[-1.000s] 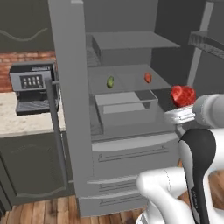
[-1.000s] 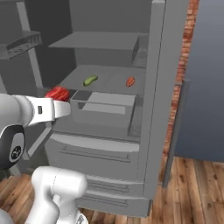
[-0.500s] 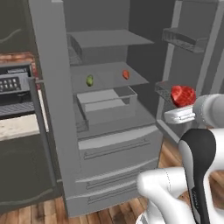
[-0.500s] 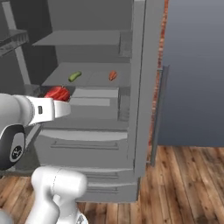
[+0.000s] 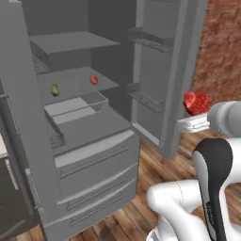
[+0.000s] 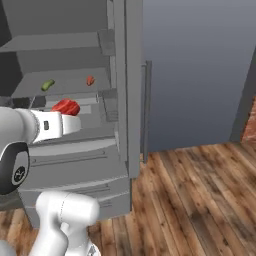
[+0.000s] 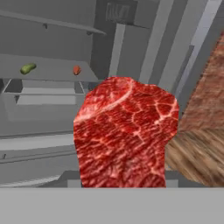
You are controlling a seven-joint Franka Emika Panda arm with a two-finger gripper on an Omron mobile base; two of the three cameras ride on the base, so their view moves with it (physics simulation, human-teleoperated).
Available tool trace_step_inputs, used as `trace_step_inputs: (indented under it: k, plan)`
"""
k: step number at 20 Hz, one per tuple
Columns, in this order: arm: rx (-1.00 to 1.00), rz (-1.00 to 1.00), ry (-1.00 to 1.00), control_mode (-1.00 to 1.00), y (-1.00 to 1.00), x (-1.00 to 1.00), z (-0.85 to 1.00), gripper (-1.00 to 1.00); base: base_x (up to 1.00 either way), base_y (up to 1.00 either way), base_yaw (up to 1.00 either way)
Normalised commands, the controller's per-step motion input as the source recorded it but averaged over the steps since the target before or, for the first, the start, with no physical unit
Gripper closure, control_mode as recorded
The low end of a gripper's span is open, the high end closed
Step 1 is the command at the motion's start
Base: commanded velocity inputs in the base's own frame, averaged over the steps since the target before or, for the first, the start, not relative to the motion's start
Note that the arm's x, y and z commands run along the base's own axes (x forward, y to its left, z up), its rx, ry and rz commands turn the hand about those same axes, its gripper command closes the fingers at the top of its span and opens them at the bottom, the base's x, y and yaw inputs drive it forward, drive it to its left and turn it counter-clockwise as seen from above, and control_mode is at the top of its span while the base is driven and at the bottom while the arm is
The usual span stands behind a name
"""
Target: Gather the cucumber and sweet potato from the fridge and place them on a tray on the dining counter. Then gather the steak and chicken drumstick from the fridge and place them on the other tray.
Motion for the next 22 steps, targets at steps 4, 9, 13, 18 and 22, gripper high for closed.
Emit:
trace_step_inputs:
  k: [4,9,13,18,22]
  plan:
    - [0.0,0.0,0.0,1.0,0.0,0.0,0.0,1.0,-0.34,-0.16,-0.48]
    - [0.0,0.0,0.0,1.0,0.0,0.0,0.0,1.0,-0.24,-0.15,-0.48]
    - [0.0,0.0,0.0,1.0,0.0,0.0,0.0,1.0,-0.1,-0.13,-0.49]
    - [0.0,0.0,0.0,1.0,0.0,0.0,0.0,1.0,-0.01,-0.16,-0.46]
    - [0.0,0.0,0.0,1.0,0.0,0.0,0.0,1.0,0.0,-0.25,-0.42]
